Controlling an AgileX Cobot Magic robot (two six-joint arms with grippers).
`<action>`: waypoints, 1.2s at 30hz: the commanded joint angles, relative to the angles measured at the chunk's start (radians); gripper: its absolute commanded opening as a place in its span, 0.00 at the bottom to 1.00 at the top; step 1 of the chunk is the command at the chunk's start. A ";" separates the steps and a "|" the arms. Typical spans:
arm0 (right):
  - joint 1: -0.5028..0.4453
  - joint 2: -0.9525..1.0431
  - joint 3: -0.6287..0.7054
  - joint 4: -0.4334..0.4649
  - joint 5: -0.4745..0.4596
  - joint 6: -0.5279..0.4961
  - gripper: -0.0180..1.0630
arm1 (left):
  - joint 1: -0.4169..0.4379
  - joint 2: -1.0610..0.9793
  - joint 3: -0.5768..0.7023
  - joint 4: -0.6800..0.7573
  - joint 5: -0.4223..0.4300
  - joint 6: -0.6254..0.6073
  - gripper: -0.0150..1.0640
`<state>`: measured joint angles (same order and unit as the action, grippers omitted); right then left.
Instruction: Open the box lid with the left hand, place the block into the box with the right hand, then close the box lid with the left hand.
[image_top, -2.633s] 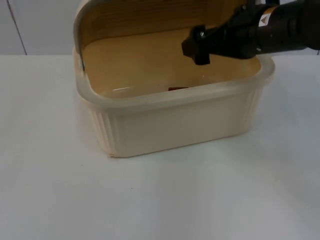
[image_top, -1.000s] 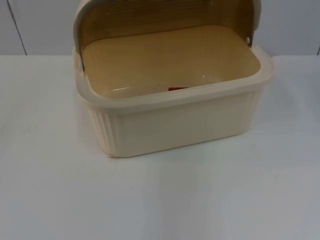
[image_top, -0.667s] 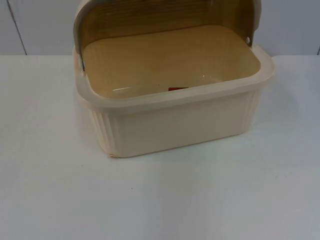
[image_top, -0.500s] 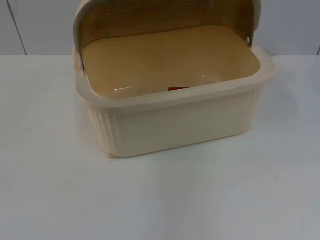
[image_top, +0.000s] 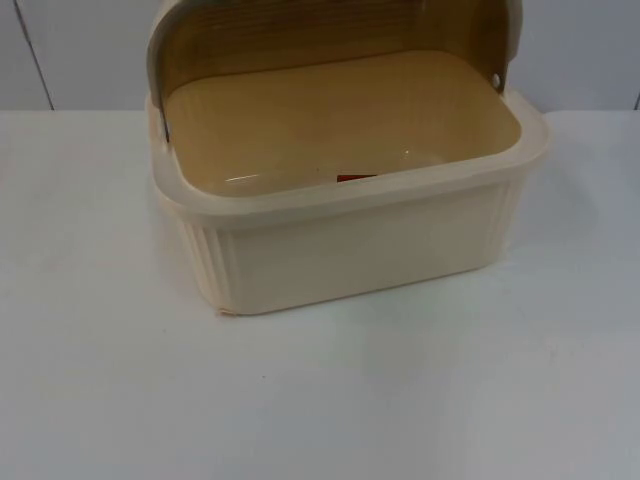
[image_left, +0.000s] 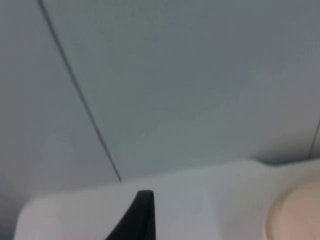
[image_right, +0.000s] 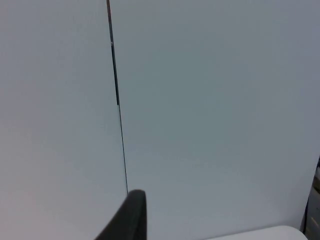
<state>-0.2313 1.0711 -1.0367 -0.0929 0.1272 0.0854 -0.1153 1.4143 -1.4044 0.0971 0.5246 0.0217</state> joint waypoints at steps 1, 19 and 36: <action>-0.004 -0.005 0.001 0.001 -0.015 0.002 0.98 | -0.048 0.105 -0.164 -0.019 -0.003 0.098 0.95; 0.233 0.007 -0.018 -0.002 0.006 -0.077 0.98 | -0.315 0.517 -0.569 0.024 0.042 0.336 0.95; 0.233 0.057 -0.050 -0.002 0.006 -0.075 0.98 | -0.356 0.592 -0.572 0.019 -0.013 0.763 0.25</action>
<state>0.0000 1.1302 -1.0795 -0.0880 0.1363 0.0200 -0.4638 2.0061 -1.9682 0.1301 0.5276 0.7814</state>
